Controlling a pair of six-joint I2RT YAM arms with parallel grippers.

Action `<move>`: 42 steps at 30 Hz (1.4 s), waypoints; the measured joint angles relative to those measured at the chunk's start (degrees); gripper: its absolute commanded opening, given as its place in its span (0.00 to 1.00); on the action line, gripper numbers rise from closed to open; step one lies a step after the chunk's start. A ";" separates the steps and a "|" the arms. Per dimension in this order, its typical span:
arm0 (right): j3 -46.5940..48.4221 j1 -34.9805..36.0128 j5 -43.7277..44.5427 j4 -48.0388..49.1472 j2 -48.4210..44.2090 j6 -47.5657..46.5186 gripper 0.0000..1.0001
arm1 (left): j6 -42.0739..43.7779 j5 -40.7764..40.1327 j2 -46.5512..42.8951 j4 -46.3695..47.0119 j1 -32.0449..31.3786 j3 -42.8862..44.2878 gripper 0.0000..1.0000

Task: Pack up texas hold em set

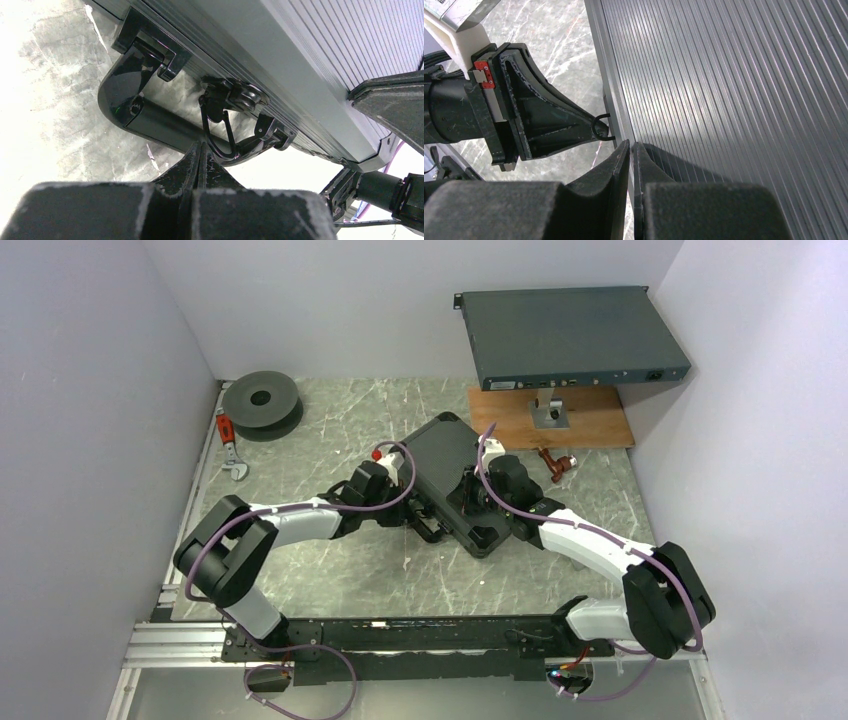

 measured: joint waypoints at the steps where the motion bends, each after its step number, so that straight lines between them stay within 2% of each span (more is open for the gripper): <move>1: 0.02 0.00 0.00 0.00 0.00 0.00 0.11 | 0.00 -0.02 0.00 0.00 -0.02 0.00 0.00; 14: 0.00 0.00 -0.02 0.02 0.00 0.00 0.10 | -0.76 0.09 0.81 0.81 -0.15 0.81 0.00; 21: -0.02 -0.04 -0.07 0.04 0.02 0.00 0.10 | -1.66 0.52 2.73 1.92 -0.92 4.76 0.00; 27: -0.22 -0.04 -0.11 0.85 0.24 0.02 0.10 | -1.99 1.42 4.00 -1.60 -1.36 7.39 0.00; 42: -0.13 -0.07 -0.09 1.11 0.42 0.04 0.10 | -3.43 1.40 4.31 -0.28 -1.46 6.75 0.00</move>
